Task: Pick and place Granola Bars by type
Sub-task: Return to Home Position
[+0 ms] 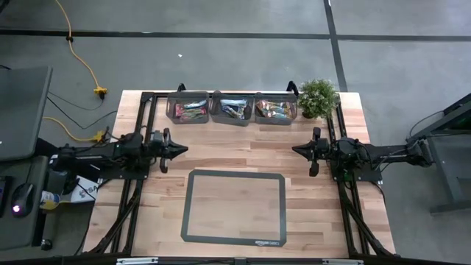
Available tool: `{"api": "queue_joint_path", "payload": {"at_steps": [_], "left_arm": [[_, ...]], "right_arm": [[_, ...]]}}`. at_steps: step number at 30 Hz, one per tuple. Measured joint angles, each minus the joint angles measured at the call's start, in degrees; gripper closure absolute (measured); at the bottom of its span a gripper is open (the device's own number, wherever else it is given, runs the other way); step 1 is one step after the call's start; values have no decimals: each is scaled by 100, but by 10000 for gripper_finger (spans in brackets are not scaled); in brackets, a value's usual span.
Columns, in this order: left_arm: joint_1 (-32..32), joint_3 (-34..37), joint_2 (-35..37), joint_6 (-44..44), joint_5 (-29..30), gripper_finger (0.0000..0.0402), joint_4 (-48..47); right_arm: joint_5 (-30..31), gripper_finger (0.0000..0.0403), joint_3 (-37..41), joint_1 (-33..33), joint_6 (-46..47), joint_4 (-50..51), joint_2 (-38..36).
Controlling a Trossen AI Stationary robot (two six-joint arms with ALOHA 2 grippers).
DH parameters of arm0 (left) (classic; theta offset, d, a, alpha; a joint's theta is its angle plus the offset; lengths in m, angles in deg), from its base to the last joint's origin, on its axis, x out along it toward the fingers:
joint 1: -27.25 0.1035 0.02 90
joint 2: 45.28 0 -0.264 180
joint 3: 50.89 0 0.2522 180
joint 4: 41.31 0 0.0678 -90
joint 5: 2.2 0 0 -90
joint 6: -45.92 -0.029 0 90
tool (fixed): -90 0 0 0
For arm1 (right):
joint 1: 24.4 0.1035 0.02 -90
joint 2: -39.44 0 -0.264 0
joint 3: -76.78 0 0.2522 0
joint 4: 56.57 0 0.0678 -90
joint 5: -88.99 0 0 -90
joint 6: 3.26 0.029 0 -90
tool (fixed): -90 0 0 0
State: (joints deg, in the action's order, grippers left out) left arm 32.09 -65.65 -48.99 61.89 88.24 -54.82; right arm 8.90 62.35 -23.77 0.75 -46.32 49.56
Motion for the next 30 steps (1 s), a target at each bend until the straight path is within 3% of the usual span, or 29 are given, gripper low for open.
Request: {"api": "queue_joint_path", "payload": {"at_steps": [7, 30], "left_arm": [[0, 10, -100, 501, -292, 401, 0], [2, 15, -102, 384, -112, 401, -24]], "right_arm": [[0, 402, 0, 0, 0, -11, -1], [2, 402, 0, -1, 0, -13, -1]]}}
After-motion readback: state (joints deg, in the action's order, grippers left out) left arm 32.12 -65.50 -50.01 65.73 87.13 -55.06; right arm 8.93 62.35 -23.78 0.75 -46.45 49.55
